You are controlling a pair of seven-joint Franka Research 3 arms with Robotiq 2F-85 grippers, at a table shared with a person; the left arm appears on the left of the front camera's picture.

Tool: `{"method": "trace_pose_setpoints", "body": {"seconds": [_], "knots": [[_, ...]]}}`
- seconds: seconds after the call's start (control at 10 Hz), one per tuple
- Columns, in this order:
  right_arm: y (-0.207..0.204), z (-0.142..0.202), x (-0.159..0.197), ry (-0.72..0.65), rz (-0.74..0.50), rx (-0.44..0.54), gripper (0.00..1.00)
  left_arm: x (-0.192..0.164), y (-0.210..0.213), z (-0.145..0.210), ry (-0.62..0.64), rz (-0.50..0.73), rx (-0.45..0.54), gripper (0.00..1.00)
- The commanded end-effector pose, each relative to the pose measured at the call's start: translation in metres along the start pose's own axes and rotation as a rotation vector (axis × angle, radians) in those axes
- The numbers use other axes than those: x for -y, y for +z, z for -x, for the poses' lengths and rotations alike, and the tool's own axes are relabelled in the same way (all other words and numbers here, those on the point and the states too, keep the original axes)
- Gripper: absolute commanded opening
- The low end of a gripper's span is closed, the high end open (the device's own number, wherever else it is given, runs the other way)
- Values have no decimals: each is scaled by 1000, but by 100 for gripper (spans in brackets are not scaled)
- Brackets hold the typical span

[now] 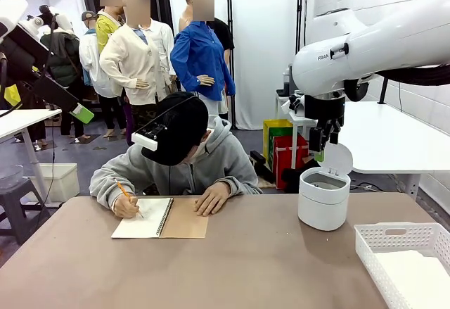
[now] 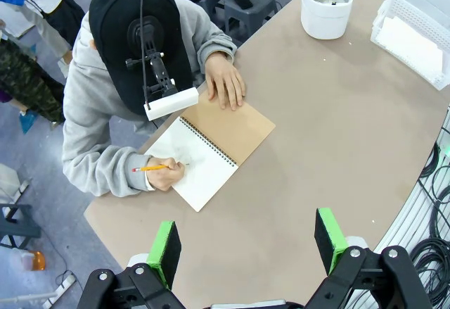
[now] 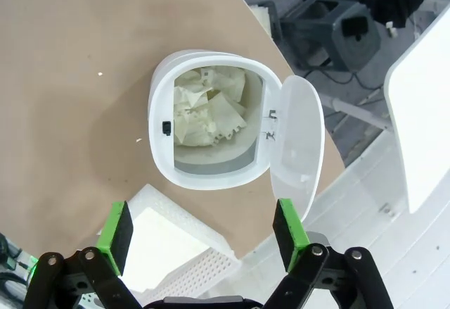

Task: Sort the paper based on its condition.
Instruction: If a person hands you a paper, place it in the Organizing basket , and if it's crumpled, put it in the Trash can.

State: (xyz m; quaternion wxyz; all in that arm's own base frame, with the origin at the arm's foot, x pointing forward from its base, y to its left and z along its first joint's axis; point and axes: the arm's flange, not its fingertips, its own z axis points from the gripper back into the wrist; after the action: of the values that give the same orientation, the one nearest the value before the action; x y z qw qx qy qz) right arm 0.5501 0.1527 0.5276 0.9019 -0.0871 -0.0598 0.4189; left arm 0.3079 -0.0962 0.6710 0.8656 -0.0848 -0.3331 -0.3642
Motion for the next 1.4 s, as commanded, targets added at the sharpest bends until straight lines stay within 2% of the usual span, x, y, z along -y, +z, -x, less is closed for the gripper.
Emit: {"method": "trace_pose_setpoints", "body": {"seconds": [0.0,0.4,0.5,1.3], "knots": [[3,8,-8,-13,-18,36,100,-1,1,1,1,7,4,100],[17,9,-16,4,-13,106,100,-1,1,1,1,7,4,100],[16,2,-5,-12,-11,42,100,-1,1,1,1,7,4,100],[16,2,-5,-12,-11,42,100,-1,1,1,1,7,4,100]]}}
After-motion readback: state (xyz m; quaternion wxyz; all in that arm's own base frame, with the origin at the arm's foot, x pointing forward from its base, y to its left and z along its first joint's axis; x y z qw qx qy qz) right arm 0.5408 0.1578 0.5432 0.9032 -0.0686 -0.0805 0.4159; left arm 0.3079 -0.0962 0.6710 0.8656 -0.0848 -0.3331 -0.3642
